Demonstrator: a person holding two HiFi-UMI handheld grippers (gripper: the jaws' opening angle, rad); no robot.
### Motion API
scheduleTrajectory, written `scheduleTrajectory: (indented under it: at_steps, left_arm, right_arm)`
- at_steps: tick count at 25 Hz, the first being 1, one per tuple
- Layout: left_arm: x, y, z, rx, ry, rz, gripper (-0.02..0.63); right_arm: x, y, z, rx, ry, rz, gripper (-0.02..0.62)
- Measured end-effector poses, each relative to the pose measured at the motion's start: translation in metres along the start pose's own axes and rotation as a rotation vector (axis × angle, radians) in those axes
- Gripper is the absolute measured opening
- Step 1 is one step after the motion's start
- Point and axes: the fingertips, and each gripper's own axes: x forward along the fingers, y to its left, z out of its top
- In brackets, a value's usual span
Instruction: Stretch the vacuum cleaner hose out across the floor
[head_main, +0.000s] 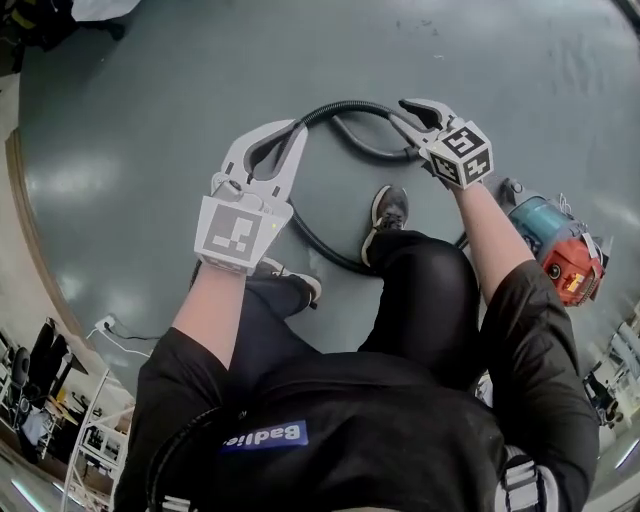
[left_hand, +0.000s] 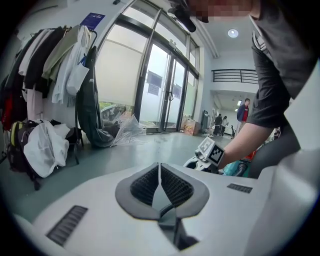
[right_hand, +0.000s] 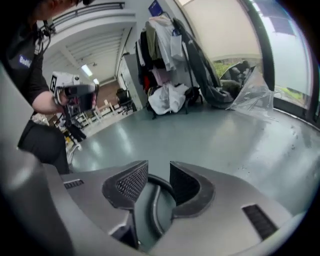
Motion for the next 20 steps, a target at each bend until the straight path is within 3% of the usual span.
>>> scheduleTrajectory:
  at_steps: [5, 9, 16, 20]
  left_arm:
    - [0.038, 0.002, -0.047, 0.068, -0.004, -0.054, 0.006]
    - [0.058, 0.012, -0.087, 0.117, 0.025, -0.027, 0.006]
    - [0.071, 0.022, -0.138, 0.156, 0.117, 0.007, 0.006]
    - [0.076, 0.024, -0.162, 0.164, 0.17, 0.011, 0.006]
  right_arm:
    - [0.065, -0.041, -0.108, -0.199, 0.304, 0.027, 0.16]
    - [0.101, -0.064, -0.186, -0.317, 0.512, 0.068, 0.177]
    - [0.151, -0.092, -0.23, -0.504, 0.656, 0.055, 0.193]
    - [0.164, -0.093, -0.244, -0.508, 0.72, 0.068, 0.192]
